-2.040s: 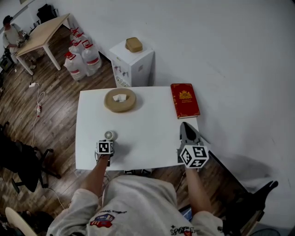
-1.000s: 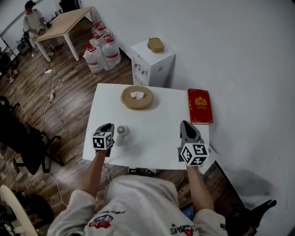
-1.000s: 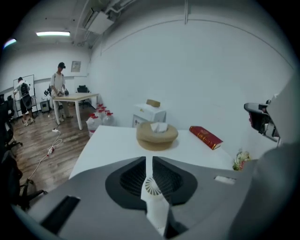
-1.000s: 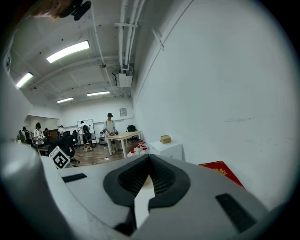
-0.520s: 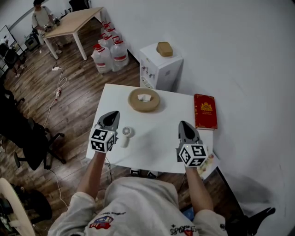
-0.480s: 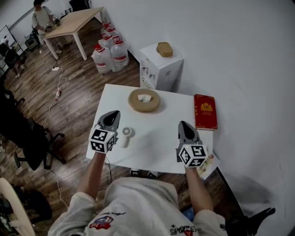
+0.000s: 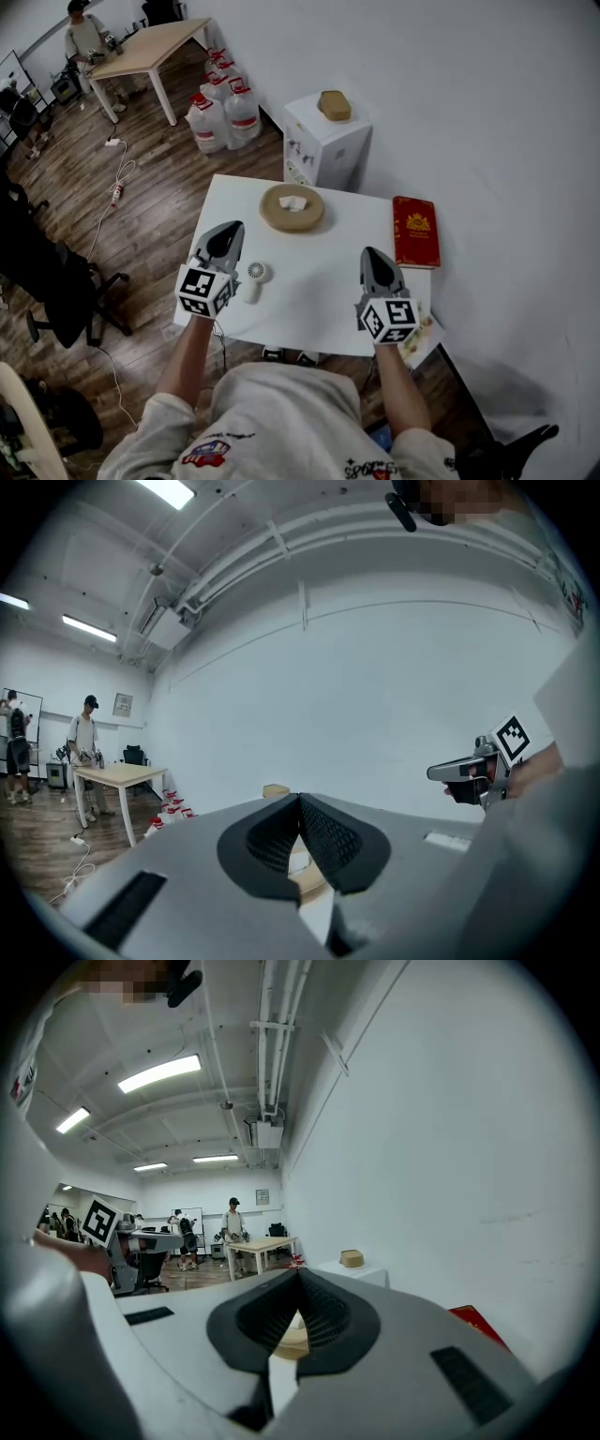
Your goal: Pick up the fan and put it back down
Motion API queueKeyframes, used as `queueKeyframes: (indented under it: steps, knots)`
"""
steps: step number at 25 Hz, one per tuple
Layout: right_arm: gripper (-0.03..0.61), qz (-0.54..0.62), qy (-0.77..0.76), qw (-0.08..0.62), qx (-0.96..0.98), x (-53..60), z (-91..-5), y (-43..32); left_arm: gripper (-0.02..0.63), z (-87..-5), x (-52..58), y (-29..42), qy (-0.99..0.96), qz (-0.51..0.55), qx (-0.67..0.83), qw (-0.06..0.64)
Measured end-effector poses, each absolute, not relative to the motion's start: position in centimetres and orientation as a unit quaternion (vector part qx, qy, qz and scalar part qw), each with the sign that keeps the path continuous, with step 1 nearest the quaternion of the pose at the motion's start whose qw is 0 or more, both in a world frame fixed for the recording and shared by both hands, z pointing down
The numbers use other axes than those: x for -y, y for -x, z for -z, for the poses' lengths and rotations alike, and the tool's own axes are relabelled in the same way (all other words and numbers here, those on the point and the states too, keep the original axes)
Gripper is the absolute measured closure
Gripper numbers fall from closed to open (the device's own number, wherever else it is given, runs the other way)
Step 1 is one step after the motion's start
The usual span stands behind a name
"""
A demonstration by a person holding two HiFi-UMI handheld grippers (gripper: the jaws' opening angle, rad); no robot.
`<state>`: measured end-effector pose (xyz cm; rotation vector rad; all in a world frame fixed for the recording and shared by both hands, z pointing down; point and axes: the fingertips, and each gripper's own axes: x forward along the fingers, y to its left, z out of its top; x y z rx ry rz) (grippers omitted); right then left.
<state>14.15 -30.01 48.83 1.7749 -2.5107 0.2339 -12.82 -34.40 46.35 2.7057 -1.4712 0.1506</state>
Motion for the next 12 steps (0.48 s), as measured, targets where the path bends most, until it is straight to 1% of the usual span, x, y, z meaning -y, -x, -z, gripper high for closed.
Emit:
queueKeyframes:
  steps: [12]
  knots:
    - [0.589,-0.073,-0.571,0.048,0.816,29.59,-49.37,-13.96,0.609,-47.42,34.22,12.82,-0.879,-0.053,0.473,0.04]
